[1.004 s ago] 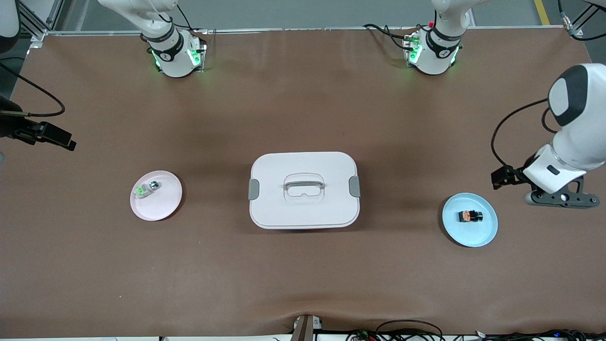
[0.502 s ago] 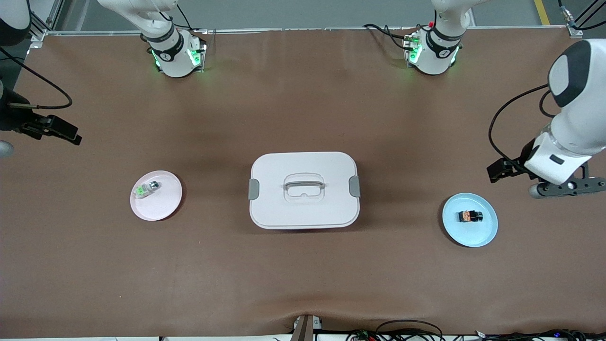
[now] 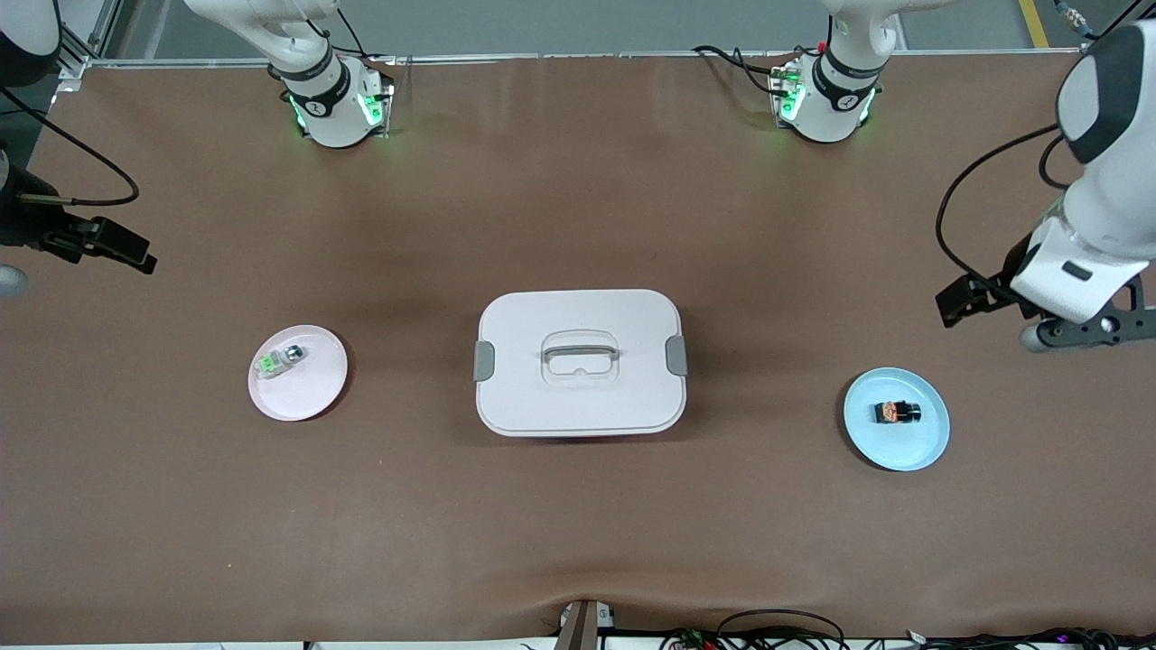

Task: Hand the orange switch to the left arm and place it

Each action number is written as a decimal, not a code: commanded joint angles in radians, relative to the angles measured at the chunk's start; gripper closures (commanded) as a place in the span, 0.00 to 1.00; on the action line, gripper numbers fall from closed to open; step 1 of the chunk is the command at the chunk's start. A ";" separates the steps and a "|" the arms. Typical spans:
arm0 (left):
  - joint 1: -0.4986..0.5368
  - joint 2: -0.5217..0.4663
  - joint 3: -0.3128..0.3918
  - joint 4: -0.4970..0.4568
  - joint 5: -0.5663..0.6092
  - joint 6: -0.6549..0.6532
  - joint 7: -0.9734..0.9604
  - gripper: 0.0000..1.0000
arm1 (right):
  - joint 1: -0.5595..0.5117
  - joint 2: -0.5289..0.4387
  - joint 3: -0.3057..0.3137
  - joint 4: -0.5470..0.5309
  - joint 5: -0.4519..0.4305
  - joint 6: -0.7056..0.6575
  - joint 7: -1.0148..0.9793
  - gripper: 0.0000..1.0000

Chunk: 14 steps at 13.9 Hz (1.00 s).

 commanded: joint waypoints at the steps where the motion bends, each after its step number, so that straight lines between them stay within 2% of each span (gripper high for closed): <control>1: -0.097 -0.074 0.102 -0.011 -0.049 -0.079 0.010 0.00 | 0.017 -0.037 -0.015 -0.031 0.000 0.014 0.006 0.00; 3: -0.111 -0.112 0.113 -0.023 -0.058 -0.109 0.011 0.00 | 0.022 -0.042 -0.015 -0.031 0.012 0.017 0.007 0.00; 6: -0.173 -0.193 0.203 -0.084 -0.111 -0.113 0.052 0.00 | 0.020 -0.042 -0.015 -0.030 0.046 0.034 0.006 0.00; 14: -0.180 -0.295 0.200 -0.132 -0.093 -0.174 0.097 0.00 | 0.023 -0.047 -0.011 -0.028 0.049 0.051 0.006 0.00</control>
